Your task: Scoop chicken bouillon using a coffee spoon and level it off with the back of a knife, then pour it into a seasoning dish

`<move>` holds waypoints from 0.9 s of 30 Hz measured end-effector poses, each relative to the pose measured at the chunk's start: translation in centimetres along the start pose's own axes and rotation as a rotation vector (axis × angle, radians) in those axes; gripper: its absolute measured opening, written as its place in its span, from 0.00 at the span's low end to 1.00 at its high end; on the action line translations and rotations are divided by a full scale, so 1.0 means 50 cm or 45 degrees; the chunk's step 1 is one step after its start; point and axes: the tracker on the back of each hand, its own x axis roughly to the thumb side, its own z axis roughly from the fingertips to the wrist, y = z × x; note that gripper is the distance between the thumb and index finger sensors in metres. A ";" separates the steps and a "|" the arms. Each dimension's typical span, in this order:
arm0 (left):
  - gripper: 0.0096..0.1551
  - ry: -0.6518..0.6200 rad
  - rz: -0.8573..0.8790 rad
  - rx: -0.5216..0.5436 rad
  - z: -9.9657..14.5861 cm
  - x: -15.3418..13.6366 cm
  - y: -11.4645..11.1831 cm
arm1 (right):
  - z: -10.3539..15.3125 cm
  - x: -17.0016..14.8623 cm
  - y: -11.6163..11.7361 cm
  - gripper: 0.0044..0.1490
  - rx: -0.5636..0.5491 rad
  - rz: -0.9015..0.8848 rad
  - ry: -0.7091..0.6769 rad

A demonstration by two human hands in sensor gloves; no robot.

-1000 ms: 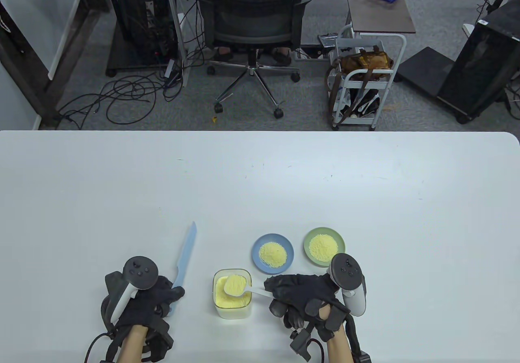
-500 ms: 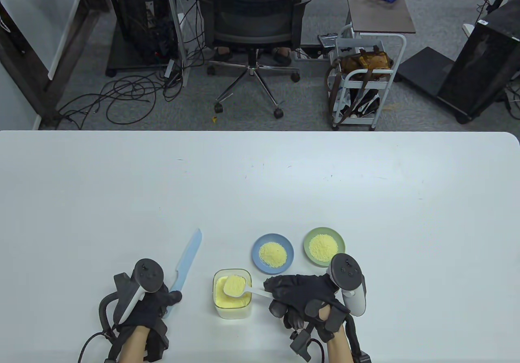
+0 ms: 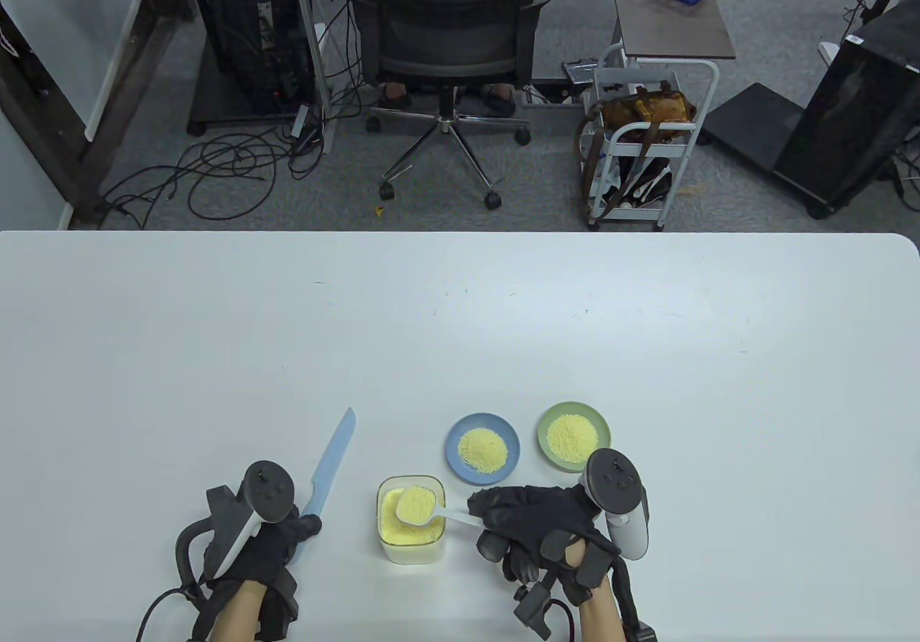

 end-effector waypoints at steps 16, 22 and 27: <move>0.60 -0.193 0.118 0.055 0.020 0.015 -0.009 | 0.019 -0.016 -0.055 0.23 -0.127 -0.142 -0.030; 0.60 -0.178 0.159 0.007 0.012 0.010 -0.017 | 0.024 -0.047 -0.091 0.25 -0.365 -0.102 0.027; 0.60 -0.182 0.165 0.009 0.012 0.010 -0.018 | 0.019 -0.064 -0.094 0.29 -0.495 0.078 0.122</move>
